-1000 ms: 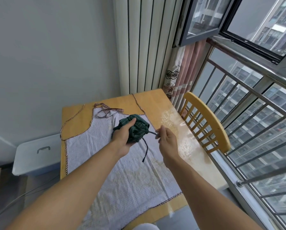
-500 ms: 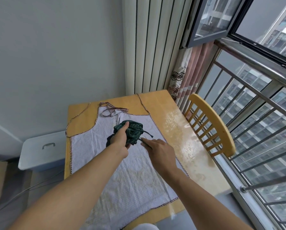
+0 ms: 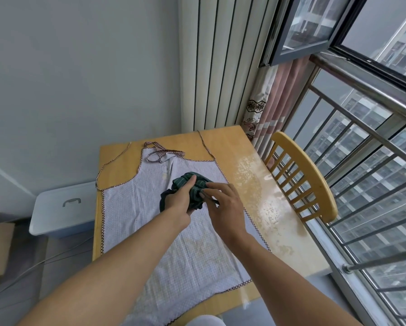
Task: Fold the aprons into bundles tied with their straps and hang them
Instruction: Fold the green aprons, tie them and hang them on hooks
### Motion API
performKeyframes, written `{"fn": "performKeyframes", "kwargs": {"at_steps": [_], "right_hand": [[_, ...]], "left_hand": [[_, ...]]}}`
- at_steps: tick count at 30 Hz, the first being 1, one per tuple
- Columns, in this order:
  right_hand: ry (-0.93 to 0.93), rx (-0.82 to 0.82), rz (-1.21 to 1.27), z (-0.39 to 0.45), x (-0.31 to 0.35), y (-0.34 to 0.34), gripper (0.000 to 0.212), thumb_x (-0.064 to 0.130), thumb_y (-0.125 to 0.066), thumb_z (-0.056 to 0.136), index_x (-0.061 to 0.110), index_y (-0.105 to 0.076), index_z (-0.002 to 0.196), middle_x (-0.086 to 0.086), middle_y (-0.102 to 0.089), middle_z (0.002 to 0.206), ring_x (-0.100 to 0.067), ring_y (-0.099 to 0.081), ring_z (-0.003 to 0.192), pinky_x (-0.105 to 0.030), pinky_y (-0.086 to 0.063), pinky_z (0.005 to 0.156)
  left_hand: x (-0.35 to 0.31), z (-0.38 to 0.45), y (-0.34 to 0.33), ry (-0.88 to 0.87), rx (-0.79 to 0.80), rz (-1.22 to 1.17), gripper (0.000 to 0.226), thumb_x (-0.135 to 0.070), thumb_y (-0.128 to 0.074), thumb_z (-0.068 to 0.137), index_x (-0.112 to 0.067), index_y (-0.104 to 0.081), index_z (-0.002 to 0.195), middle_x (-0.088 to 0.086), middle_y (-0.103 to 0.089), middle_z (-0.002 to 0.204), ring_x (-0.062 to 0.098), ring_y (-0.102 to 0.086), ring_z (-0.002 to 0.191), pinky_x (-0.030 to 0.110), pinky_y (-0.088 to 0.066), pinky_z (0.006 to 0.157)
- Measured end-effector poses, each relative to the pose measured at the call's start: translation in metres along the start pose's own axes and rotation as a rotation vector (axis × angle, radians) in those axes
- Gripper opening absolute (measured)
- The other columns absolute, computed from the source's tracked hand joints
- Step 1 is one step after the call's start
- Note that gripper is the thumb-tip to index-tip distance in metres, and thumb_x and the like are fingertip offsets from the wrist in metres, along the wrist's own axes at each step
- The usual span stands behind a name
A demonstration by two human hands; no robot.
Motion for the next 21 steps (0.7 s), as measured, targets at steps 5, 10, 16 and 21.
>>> {"fn": "performKeyframes", "kwargs": {"at_steps": [5,10,16,21], "right_hand": [[-0.206,0.038,0.156,0.002,-0.004,0.002,0.015,0.009,-0.076,0.089,0.013,-0.081,0.103,0.005,-0.068,0.098,-0.01,-0.063,0.091,-0.02,-0.054,0.08],[-0.405,0.106,0.246,-0.007,-0.017,-0.003,0.025,0.006,-0.075,0.089,0.017,-0.078,0.112,0.005,-0.073,0.096,0.0,-0.067,0.085,-0.016,-0.057,0.077],[-0.445,0.41,0.046,-0.018,-0.05,-0.035,0.019,0.016,-0.07,0.094,0.016,-0.078,0.112,-0.002,-0.076,0.099,-0.012,-0.068,0.084,-0.02,-0.054,0.074],[-0.385,0.691,-0.079,-0.041,-0.089,-0.079,0.016,0.021,-0.069,0.095,0.014,-0.079,0.106,-0.002,-0.068,0.099,-0.02,-0.063,0.088,-0.032,-0.053,0.077]], "left_hand": [[0.008,0.001,-0.001,-0.015,0.045,-0.018,0.058,-0.037,-0.085,0.081,0.0,-0.065,0.12,0.014,-0.072,0.115,0.028,-0.072,0.101,0.035,-0.062,0.077],[0.035,0.011,-0.003,-0.032,-0.064,-0.007,0.064,-0.044,-0.086,0.077,0.001,-0.063,0.116,0.013,-0.073,0.108,0.028,-0.073,0.096,0.041,-0.062,0.089],[0.086,0.046,0.024,0.12,-0.159,-0.036,0.057,-0.043,-0.088,0.075,-0.003,-0.064,0.108,0.009,-0.072,0.098,0.023,-0.07,0.09,0.036,-0.059,0.087],[0.128,0.079,0.05,0.265,-0.182,-0.062,0.056,-0.038,-0.088,0.076,-0.006,-0.063,0.113,0.009,-0.07,0.099,0.021,-0.068,0.088,0.03,-0.056,0.07]]}}
Point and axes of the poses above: each hand's wrist, its own z-axis towards the middle knuckle, its own y-axis out of the back of the hand, x = y × z, the point moved 3 cm from there along z, towards the middle knuckle
